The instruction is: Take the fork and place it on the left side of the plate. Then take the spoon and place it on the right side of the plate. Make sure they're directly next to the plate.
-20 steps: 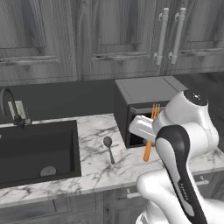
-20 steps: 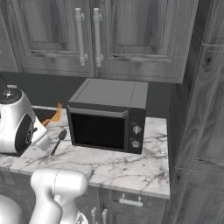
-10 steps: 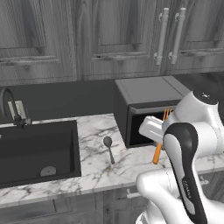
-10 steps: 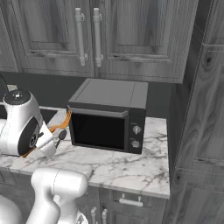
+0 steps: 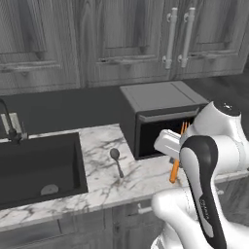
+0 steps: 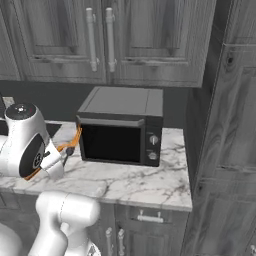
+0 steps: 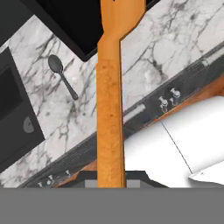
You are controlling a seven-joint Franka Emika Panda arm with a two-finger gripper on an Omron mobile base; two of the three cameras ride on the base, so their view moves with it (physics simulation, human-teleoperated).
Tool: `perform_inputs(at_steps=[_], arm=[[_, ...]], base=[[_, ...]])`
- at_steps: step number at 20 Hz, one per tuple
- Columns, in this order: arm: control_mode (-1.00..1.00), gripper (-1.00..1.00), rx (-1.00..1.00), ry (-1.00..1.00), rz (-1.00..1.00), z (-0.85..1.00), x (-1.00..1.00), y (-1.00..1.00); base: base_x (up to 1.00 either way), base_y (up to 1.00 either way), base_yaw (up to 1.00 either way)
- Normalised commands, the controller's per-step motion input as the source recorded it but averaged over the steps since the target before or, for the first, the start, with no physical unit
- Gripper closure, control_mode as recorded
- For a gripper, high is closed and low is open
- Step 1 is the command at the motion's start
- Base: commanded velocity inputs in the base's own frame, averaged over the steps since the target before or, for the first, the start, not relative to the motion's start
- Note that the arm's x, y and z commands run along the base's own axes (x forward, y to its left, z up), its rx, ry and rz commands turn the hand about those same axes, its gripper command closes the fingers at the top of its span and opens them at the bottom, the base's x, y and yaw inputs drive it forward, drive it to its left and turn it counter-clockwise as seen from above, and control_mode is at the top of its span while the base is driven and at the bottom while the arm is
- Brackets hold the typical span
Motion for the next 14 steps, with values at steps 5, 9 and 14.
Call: perform_inputs(at_steps=[5,9,14], arm=[[1.00,1.00,0.00,0.00,0.00,0.00,0.00,0.00],[1.00,1.00,0.00,0.00,0.00,0.00,0.00,0.00],[1.00,1.00,0.00,0.00,0.00,0.00,0.00,0.00]], base=[[-0.68,0.44,-0.43],[-0.66,0.56,-0.47],[-0.57,0.50,-0.53]])
